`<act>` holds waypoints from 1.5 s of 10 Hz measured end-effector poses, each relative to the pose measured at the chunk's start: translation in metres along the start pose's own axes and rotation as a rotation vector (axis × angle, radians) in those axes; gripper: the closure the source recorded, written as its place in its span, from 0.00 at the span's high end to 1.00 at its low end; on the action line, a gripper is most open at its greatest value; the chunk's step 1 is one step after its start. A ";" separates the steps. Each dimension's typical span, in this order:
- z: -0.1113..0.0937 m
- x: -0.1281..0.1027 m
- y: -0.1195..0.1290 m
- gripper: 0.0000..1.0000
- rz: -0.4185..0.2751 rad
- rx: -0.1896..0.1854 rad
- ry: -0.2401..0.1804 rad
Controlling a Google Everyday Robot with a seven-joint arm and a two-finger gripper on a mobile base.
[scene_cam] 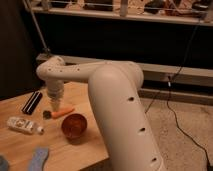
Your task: Place the pepper in the ceramic bowl
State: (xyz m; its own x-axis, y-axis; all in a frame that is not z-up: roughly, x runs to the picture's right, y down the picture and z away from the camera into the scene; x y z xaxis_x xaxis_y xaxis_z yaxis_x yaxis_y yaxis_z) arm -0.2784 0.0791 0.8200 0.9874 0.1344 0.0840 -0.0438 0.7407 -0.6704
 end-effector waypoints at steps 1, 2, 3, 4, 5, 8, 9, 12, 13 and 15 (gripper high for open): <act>0.005 -0.002 0.002 0.65 -0.022 -0.006 0.007; 0.012 -0.006 0.007 0.65 -0.062 -0.021 0.025; 0.018 -0.007 0.010 0.65 -0.086 -0.029 0.039; 0.024 -0.006 0.011 0.65 -0.102 -0.031 0.054; 0.028 -0.007 0.010 0.65 -0.110 -0.031 0.062; 0.039 -0.015 0.005 0.65 -0.107 -0.003 0.072; 0.043 -0.020 0.001 0.65 -0.094 0.017 0.070; 0.050 -0.025 -0.002 0.65 -0.042 0.051 0.064; 0.052 -0.024 -0.001 0.65 -0.027 0.060 0.063; 0.056 -0.020 0.000 0.65 -0.006 0.071 0.066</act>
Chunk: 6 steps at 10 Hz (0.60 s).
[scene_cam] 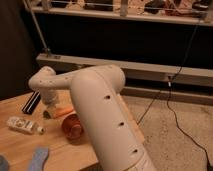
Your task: Place the pepper in the ceramic bowl
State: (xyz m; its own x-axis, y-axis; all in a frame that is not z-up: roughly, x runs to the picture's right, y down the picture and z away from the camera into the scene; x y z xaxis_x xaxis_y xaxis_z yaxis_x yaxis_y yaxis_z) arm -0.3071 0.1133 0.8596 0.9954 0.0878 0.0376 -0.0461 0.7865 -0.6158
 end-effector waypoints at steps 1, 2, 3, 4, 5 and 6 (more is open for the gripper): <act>0.001 0.000 0.000 0.65 0.006 0.006 0.000; 0.002 0.000 0.000 0.65 0.011 0.015 -0.002; 0.003 -0.001 0.000 0.65 0.012 0.025 -0.005; 0.004 -0.003 0.001 0.65 0.007 0.032 -0.007; 0.006 -0.004 0.004 0.65 0.002 0.034 -0.007; 0.007 -0.005 0.006 0.65 -0.002 0.036 -0.006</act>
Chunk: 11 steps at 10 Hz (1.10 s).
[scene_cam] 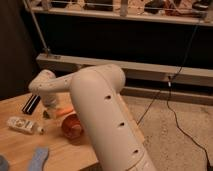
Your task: Place the pepper in the ceramic bowl
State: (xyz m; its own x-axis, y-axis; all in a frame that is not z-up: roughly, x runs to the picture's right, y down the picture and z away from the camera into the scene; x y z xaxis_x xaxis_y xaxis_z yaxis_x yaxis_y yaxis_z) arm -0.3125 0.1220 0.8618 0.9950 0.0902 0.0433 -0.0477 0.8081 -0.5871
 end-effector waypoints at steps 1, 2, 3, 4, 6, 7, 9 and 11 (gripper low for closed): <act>0.003 0.000 0.002 0.65 0.000 0.002 0.004; 0.005 0.001 0.002 0.65 0.003 0.005 0.008; 0.006 0.000 0.001 0.65 0.009 0.014 0.009; 0.006 -0.001 -0.001 0.65 0.015 0.025 0.009; 0.004 -0.002 -0.007 0.65 0.026 0.051 0.007; 0.004 -0.001 -0.011 0.65 0.033 0.066 0.008; 0.005 0.002 -0.012 0.65 0.042 0.074 0.012; 0.008 0.005 -0.010 0.65 0.048 0.068 0.019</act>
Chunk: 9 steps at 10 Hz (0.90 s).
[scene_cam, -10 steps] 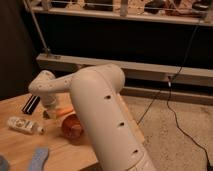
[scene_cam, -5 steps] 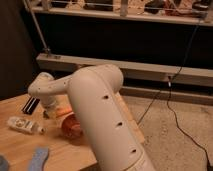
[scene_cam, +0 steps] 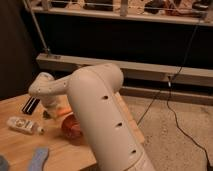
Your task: Place the pepper in the ceramic bowl
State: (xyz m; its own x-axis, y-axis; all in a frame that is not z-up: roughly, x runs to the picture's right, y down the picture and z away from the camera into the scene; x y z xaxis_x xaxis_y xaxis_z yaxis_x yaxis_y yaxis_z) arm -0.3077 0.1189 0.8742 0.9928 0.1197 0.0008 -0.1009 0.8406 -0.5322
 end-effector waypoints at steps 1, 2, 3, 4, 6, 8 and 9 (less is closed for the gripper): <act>0.001 0.001 0.001 0.65 0.004 -0.009 0.003; 0.003 0.002 0.004 0.65 0.006 -0.021 0.005; 0.004 0.002 0.006 0.65 0.007 -0.032 0.007; 0.005 0.002 0.007 0.65 0.007 -0.036 0.009; 0.009 0.001 0.006 0.57 0.006 -0.039 0.013; 0.012 0.003 0.005 0.38 0.004 -0.044 0.017; 0.013 0.005 0.005 0.31 0.005 -0.050 0.020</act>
State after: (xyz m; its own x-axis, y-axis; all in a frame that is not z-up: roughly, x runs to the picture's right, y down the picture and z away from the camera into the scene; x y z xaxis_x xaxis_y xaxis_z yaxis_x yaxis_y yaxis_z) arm -0.3044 0.1308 0.8823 0.9934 0.1131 -0.0182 -0.1030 0.8125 -0.5738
